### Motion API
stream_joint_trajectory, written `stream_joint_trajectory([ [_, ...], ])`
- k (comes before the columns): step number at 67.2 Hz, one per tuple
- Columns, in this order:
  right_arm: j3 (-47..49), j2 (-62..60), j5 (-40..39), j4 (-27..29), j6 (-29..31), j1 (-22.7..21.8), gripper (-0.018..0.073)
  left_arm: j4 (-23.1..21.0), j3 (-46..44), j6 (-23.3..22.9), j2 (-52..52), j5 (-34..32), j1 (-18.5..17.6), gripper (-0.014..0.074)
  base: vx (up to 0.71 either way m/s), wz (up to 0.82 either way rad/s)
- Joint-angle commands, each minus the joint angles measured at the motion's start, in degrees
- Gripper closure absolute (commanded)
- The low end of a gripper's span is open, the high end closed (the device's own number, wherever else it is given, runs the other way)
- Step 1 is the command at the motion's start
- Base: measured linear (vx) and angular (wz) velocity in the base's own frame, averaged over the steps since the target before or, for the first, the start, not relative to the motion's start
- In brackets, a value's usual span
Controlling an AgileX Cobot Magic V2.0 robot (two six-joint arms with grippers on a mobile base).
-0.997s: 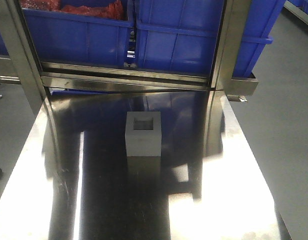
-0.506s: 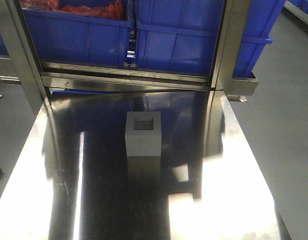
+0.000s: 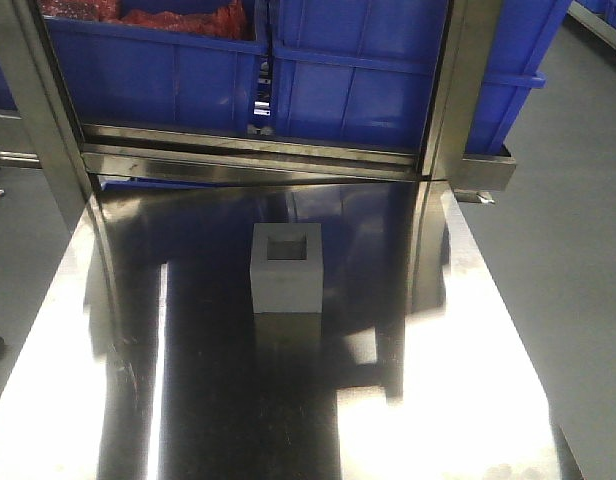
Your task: Sort gray base to blue bin
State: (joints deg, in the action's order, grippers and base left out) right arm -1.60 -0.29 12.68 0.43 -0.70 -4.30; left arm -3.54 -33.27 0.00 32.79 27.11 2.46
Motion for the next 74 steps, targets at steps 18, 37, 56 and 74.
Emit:
stream_joint_trajectory([
  [18, -0.1, 1.1, -4.3, -0.4, 0.7, -0.3, 0.0564, -28.4, -13.3, 27.7, 16.1, 2.0, -1.0, 0.0024, 0.00, 0.00],
  [37, -0.1, 1.1, -4.3, -0.4, 0.7, -0.3, 0.0564, -32.8, -26.2, 33.7, 35.7, 1.3, -11.6, 0.0024, 0.00, 0.00],
  [56, -0.1, 1.1, -4.3, -0.4, 0.7, -0.3, 0.0564, -23.3, -37.6, 23.7, 53.4, -2.6, -22.5, 0.0024, 0.00, 0.00],
  [74, -0.1, 1.1, -4.3, -0.4, 0.7, -0.3, 0.0564, -14.6, -49.2, 6.4, 65.8, 4.2, -25.1, 0.0020, 0.00, 0.00],
])
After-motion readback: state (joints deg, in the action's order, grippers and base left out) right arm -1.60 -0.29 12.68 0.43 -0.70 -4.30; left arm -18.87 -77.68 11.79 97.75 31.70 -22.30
